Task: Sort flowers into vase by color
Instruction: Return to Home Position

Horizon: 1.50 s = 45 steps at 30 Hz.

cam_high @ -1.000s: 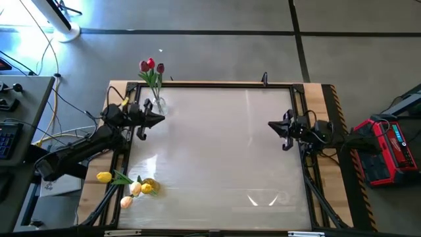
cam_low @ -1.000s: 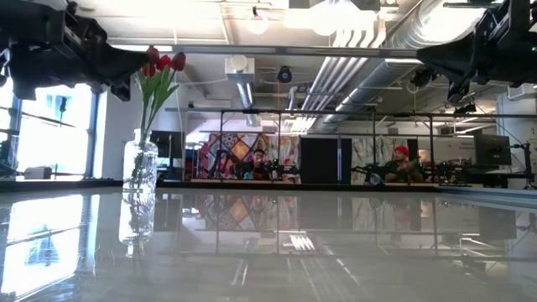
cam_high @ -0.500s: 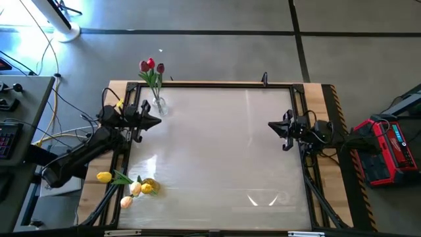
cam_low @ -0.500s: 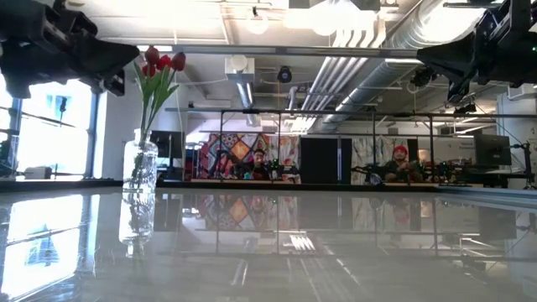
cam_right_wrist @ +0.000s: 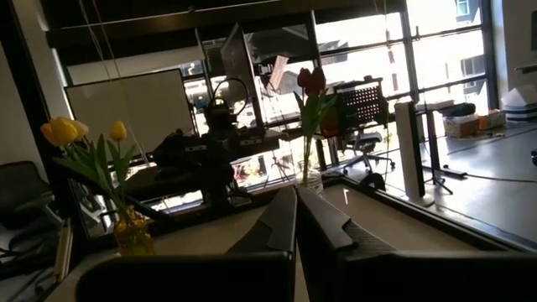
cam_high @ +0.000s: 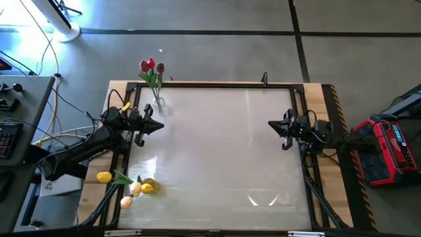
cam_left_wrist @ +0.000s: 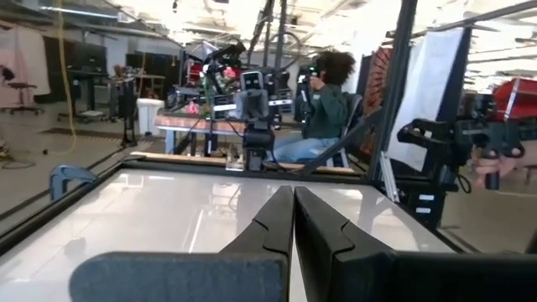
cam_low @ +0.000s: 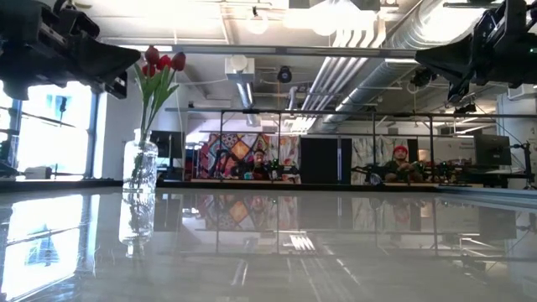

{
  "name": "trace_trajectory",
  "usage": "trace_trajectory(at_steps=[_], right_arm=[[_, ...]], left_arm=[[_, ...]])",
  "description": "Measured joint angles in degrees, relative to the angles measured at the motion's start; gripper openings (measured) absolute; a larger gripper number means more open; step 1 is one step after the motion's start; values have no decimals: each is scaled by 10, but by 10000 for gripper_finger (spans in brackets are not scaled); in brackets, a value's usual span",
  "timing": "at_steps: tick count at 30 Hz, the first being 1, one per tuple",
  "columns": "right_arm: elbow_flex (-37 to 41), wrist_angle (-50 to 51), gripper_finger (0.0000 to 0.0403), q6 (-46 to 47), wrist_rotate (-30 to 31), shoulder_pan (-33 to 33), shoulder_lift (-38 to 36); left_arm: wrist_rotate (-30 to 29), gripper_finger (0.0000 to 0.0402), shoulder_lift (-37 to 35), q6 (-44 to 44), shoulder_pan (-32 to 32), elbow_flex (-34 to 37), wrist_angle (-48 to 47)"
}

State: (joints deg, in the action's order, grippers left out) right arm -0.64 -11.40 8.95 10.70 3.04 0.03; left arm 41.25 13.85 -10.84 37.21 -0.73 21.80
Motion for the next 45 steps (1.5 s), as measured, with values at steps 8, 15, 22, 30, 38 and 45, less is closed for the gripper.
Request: trace_trajectory(at_steps=[8, 15, 22, 30, 38, 45], right_arm=[[0, 0, 0, 11, -24, 23, 0], [0, 0, 0, 15, -53, 30, 0], [0, 0, 0, 15, -55, 30, 0], [0, 0, 0, 15, -62, 30, 0], [0, 0, 0, 56, -81, 30, 0], [0, 0, 0, 62, -107, 30, 0]], left_arm=[[-38, 0, -25, -20, -42, 0, 16], [-121, 0, -54, -21, -104, 0, -15], [-202, 0, -56, -20, -190, 0, -12], [-299, 0, -55, 21, -304, 0, -43], [-332, 0, -108, 26, -335, 0, -104], [-330, 0, -136, 21, -336, -7, -132]])
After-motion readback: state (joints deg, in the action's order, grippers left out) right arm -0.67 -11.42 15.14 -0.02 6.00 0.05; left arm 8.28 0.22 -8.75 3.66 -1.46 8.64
